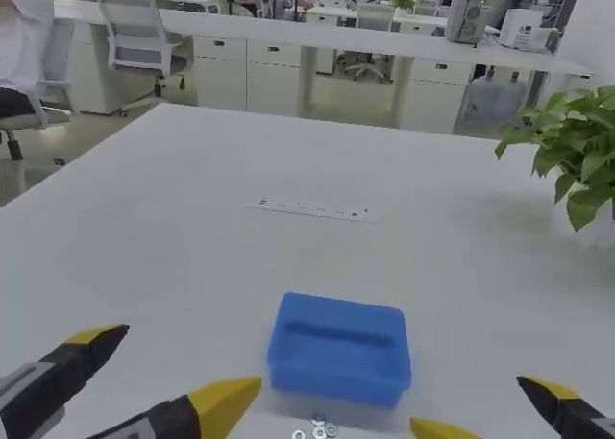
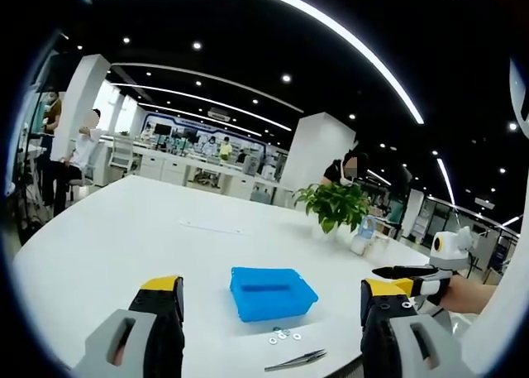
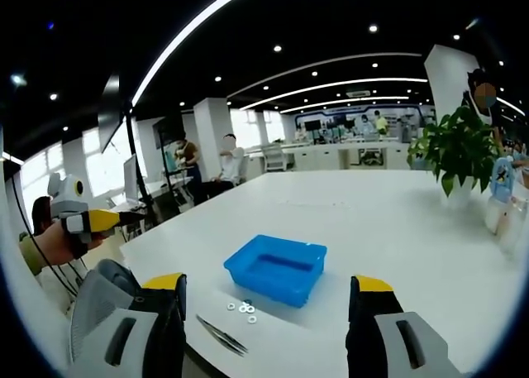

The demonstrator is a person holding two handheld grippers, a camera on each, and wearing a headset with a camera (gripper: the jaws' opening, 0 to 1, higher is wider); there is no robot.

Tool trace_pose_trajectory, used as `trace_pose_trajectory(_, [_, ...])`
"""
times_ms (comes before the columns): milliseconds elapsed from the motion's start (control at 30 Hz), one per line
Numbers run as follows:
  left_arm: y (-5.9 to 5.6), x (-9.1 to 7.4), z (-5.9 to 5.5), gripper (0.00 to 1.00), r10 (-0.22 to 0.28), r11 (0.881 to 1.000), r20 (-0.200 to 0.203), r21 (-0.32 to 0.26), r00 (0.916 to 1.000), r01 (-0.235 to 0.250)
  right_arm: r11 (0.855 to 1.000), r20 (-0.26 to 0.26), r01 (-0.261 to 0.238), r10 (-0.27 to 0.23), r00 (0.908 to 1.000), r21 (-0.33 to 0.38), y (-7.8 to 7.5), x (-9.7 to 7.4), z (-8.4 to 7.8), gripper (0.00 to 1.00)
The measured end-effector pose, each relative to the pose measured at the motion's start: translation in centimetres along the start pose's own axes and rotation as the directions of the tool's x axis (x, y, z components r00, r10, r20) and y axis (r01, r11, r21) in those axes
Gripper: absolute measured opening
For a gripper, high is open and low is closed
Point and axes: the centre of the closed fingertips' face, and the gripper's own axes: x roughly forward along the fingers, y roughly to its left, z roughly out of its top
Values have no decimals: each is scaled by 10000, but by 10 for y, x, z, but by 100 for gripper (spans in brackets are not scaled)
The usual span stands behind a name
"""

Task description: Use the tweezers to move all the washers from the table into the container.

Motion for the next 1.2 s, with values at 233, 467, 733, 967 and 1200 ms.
trace_pose_trajectory(233, [4,17,2,90,-164,9998,-150,139,9998,166,9998,86,138,-139,9999,140,-12,10,5,79])
trace_pose_trajectory(467, [8,32,-9,88,-507,9970,-815,537,9954,551,9999,-109,52,-51,9999,146,-16,25,2,77])
trace_pose_trajectory(733, [6,38,-60,59,-1097,9631,-3134,2011,9433,1788,9853,-1927,-1343,1123,9748,-1052,4,34,-40,50])
trace_pose_trajectory(967, [1,51,-109,31,-1999,8937,-5195,2509,8307,3720,9545,-3256,-2661,2111,9216,-1344,22,46,-68,20])
trace_pose_trajectory(1200, [-2,57,-142,13,-2619,7945,-6714,2578,6933,5498,9114,-4415,-3538,2344,8661,-2102,33,58,-87,12])
